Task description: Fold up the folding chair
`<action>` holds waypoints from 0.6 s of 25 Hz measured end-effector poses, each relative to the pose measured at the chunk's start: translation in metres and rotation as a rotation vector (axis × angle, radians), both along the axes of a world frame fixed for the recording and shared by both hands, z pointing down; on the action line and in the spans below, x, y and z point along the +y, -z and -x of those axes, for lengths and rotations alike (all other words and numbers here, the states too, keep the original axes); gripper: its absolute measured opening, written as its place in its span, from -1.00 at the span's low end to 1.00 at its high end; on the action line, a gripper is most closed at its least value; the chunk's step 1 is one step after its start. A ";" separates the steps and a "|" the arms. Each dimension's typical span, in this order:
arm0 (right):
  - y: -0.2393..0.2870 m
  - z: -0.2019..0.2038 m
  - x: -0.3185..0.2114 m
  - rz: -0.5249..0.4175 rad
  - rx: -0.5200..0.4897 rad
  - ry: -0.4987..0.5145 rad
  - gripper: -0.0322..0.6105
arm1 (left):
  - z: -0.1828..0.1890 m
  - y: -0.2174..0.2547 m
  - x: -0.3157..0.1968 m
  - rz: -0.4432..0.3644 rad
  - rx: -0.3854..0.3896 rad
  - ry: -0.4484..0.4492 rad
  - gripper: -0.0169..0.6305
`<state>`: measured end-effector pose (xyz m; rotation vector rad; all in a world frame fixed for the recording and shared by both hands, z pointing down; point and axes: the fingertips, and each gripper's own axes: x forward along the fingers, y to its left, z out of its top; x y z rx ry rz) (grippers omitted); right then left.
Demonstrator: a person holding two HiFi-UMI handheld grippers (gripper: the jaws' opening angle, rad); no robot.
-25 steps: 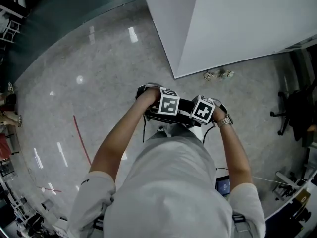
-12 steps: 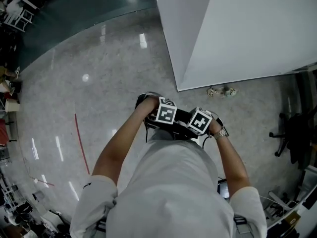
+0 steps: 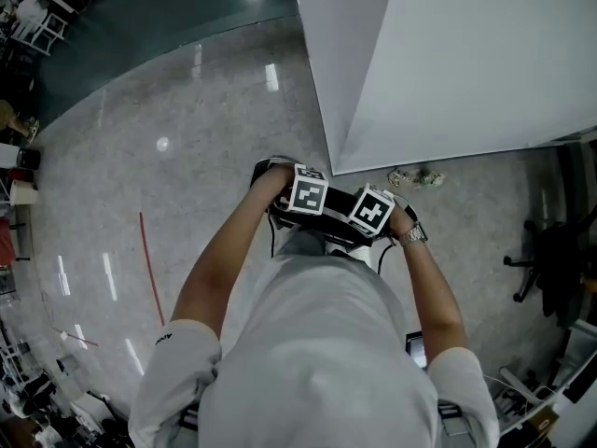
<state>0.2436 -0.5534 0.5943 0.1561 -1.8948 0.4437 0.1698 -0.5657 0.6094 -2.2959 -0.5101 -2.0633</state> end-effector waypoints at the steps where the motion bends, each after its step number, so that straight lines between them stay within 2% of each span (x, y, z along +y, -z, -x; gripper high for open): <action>1: 0.002 0.002 -0.006 -0.010 -0.003 0.005 -0.73 | 0.000 0.002 -0.006 -0.009 0.001 0.002 -0.74; 7: 0.009 -0.006 -0.034 -0.073 0.013 -0.016 -0.73 | -0.007 0.008 -0.037 -0.066 0.016 -0.014 -0.74; 15: 0.009 -0.024 -0.074 -0.055 0.026 -0.063 -0.73 | -0.024 0.010 -0.078 -0.061 0.016 -0.040 -0.74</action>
